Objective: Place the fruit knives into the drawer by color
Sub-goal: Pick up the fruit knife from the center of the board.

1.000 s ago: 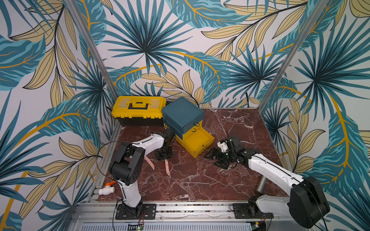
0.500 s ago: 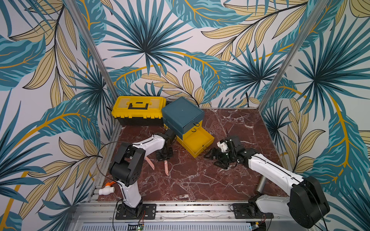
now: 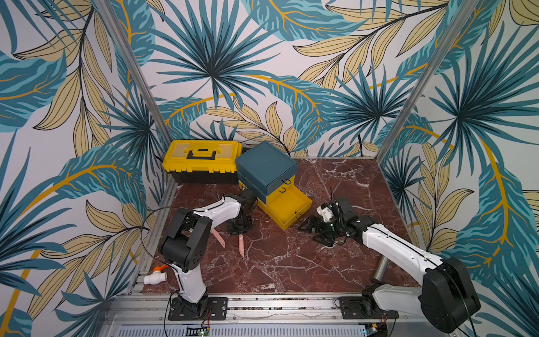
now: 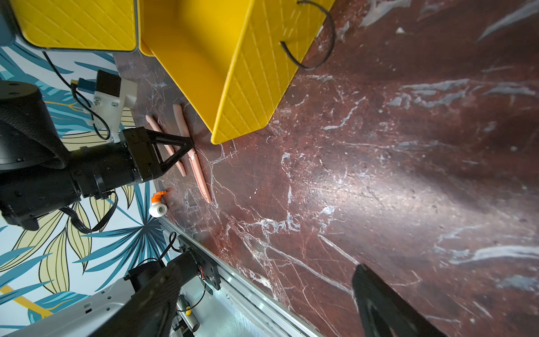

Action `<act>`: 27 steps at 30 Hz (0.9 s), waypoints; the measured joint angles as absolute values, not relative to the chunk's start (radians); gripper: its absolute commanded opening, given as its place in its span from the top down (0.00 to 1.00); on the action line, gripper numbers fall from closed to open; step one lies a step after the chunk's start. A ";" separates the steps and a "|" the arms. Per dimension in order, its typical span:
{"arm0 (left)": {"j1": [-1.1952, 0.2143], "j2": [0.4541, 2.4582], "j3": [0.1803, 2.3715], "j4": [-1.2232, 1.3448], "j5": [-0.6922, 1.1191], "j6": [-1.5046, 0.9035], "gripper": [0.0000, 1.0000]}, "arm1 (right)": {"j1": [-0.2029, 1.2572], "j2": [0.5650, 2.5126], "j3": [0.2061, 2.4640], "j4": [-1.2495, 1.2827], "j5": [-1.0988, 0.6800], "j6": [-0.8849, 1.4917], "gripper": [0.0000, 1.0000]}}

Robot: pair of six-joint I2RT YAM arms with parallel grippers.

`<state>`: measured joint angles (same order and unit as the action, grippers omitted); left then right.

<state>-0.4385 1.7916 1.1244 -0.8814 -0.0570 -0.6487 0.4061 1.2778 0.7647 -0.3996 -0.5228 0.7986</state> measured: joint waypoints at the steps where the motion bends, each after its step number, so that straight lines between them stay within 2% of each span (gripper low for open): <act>1: -0.442 1.788 1.124 -0.889 -0.057 -0.642 1.00 | 0.405 1.278 0.765 -0.400 -0.524 0.798 0.06; 14: -0.572 1.721 1.165 -0.982 -0.065 -0.550 1.00 | 0.398 1.278 0.765 -0.402 -0.525 0.791 0.06; 20: -0.676 1.732 1.291 -1.043 -0.079 -0.519 1.00 | 0.390 1.273 0.765 -0.408 -0.524 0.791 0.06; 27: -0.780 1.816 1.534 -1.137 -0.116 -0.459 1.00 | 0.383 1.233 0.760 -0.419 -0.521 0.792 0.06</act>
<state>-0.7799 1.8164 1.5337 -1.1370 -0.1162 -0.4595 0.3828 1.2331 0.7597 -0.4187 -0.5209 0.7918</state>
